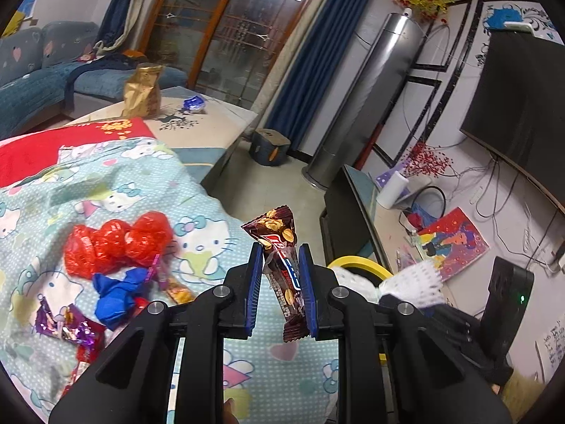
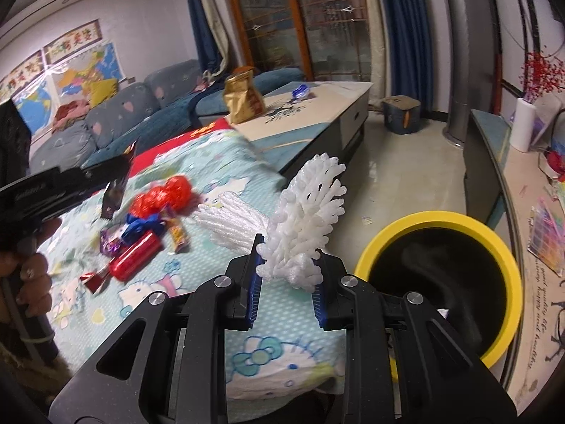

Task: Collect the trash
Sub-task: 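Carry the wrapper and foam net over the yellow bin and lower them, then open both tools to drop the chocolate wrapper and foam net into the bin, then move both open tools back over the wrappers on the bed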

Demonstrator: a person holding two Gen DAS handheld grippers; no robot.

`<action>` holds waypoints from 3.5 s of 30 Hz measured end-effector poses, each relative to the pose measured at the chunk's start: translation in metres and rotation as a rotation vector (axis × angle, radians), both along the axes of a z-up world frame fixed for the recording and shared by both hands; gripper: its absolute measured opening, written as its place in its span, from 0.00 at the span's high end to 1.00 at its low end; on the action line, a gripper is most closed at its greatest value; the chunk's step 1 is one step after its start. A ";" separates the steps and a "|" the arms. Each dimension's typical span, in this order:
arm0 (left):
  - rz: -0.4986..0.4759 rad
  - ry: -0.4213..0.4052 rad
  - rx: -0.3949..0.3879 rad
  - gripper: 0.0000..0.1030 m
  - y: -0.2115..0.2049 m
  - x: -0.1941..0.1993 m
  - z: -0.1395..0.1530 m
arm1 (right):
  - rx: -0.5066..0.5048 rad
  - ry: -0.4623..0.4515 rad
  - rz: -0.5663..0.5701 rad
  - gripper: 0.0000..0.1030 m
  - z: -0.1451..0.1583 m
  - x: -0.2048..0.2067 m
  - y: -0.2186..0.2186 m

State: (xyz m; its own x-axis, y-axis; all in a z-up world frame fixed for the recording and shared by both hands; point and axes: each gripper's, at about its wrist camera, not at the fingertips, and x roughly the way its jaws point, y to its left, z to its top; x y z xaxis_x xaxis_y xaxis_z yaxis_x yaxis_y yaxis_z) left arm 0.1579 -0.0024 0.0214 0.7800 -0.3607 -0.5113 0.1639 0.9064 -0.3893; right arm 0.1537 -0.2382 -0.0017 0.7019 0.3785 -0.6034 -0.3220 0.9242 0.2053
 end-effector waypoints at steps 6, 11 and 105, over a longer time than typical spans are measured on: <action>-0.061 -0.010 0.016 0.80 -0.025 0.001 0.002 | 0.001 -0.016 -0.057 0.82 0.006 0.004 -0.022; -0.107 -0.019 0.029 0.80 -0.045 0.003 0.004 | 0.000 -0.022 -0.101 0.82 0.008 0.007 -0.038; -0.295 0.027 0.277 0.06 -0.200 0.027 -0.063 | -0.037 0.129 -0.482 0.34 -0.039 0.031 -0.161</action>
